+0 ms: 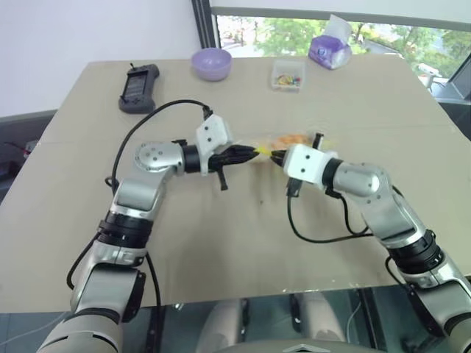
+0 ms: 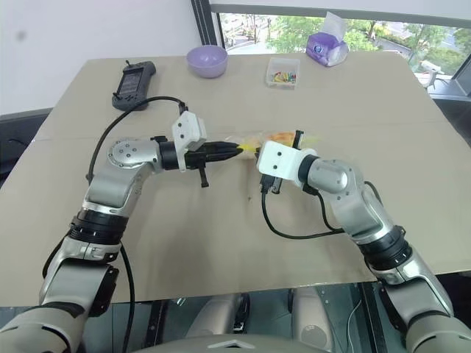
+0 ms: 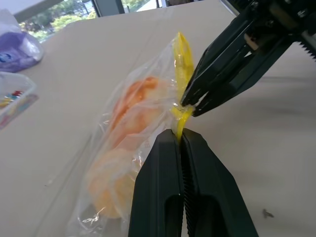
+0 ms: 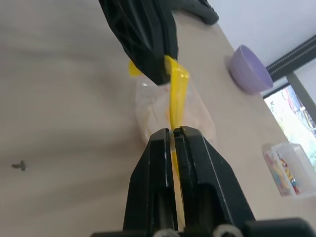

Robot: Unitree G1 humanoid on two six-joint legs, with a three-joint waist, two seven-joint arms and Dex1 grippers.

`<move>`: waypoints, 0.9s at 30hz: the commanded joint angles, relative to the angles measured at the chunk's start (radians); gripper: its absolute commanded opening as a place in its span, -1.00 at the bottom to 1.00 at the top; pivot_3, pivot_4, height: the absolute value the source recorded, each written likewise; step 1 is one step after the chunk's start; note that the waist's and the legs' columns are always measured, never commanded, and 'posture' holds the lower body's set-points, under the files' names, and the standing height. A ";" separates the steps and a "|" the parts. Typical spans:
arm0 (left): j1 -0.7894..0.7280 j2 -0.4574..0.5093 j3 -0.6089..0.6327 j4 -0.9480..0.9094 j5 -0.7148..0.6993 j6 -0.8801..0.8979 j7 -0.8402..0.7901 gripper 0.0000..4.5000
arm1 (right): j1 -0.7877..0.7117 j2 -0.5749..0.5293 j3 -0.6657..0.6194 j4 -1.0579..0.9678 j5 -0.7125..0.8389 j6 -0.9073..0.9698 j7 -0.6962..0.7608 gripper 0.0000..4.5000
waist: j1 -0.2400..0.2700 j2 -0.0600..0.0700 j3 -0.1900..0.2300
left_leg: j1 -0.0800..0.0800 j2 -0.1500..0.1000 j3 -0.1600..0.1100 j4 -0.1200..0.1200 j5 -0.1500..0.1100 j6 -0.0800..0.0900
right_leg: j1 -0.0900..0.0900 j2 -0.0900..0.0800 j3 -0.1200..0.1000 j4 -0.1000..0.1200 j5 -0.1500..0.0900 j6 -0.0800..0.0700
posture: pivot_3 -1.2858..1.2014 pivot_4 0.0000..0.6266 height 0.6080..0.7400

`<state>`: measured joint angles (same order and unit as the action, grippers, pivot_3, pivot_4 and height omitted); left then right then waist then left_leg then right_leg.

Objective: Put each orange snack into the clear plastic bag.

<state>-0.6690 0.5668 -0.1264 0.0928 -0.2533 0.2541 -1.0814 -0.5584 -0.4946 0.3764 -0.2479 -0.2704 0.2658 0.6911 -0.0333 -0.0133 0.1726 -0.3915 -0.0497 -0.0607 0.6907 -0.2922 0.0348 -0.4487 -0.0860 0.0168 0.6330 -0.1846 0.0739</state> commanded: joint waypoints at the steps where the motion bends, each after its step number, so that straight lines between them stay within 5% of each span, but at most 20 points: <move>1: -0.017 0.031 0.060 -0.034 -0.041 0.001 -0.015 -1.00 | 0.049 -0.037 -0.065 0.025 -0.035 0.003 -0.053 -0.97 | -0.001 0.000 0.000 | 0.000 0.000 0.000 0.000 0.000 0.000 | 0.000 0.000 0.000 0.000 0.000 0.000 | 0.03 -0.52 1.00; 27: 0.026 0.081 0.056 -0.065 -0.056 -0.012 -0.052 -1.00 | 0.049 -0.104 -0.173 0.165 -0.072 -0.122 -0.213 -0.97 | -0.005 0.000 0.000 | 0.000 0.000 0.001 0.000 0.000 0.000 | 0.000 0.000 0.001 0.000 0.000 0.000 | 0.03 -0.52 1.00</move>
<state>-0.6436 0.6268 -0.1194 0.0669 -0.2908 0.2551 -1.1331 -0.4969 -0.5815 0.2556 -0.0818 -0.3296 0.1473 0.4975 -0.0378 -0.0133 0.1726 -0.3911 -0.0496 -0.0593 0.6905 -0.2921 0.0347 -0.4488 -0.0860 0.0180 0.6328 -0.1846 0.0739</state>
